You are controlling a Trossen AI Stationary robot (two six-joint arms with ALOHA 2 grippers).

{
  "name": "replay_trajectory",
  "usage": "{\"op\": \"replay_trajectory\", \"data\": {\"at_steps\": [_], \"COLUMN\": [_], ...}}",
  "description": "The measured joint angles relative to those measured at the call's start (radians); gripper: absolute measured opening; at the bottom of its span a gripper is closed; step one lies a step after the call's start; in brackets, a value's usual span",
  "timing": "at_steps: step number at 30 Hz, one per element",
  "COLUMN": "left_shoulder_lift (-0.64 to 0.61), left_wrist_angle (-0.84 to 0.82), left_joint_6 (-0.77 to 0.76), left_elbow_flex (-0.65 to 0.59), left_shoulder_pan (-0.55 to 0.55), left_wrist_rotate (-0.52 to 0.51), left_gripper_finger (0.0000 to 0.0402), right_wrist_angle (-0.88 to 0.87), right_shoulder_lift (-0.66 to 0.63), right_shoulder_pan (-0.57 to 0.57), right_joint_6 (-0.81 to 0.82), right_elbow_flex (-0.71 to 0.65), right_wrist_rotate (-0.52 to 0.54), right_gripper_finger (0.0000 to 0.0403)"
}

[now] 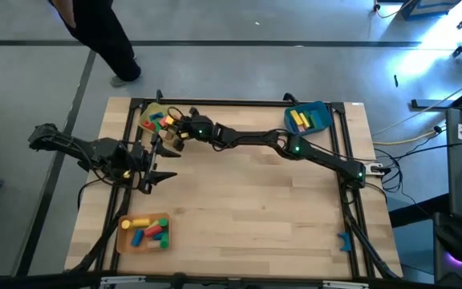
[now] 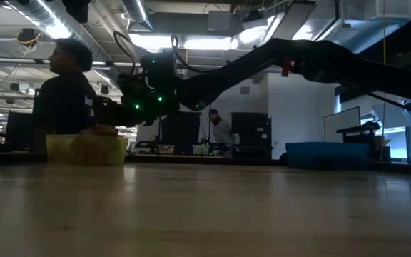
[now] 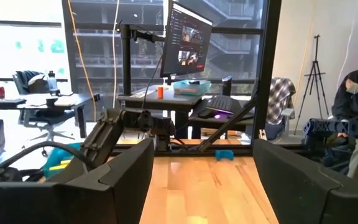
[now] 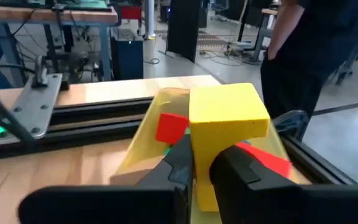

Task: Sort blocks by size
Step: Put the yellow arch block into the yellow bin

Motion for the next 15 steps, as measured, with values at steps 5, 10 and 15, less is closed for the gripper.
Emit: {"op": "replay_trajectory", "data": {"at_steps": [5, 10, 15], "left_shoulder_lift": [0.0, 0.0, 0.0], "left_wrist_angle": [-0.004, -0.005, -0.006], "left_joint_6": [-0.014, -0.013, -0.013], "left_elbow_flex": [0.0, 0.0, 0.0], "left_shoulder_pan": [0.0, 0.0, 0.0], "left_wrist_rotate": [0.0, 0.0, 0.0], "left_gripper_finger": [0.026, 0.026, 0.026], "right_wrist_angle": [-0.03, -0.04, -0.041], "right_shoulder_lift": [0.003, 0.004, 0.004], "right_shoulder_pan": [-0.004, -0.007, -0.005], "right_joint_6": [0.0, 0.0, 0.04], "right_elbow_flex": [0.0, 0.0, 0.0], "right_wrist_rotate": [-0.004, 0.0, 0.0], "right_gripper_finger": [0.0044, 0.0045, 0.0071]}}
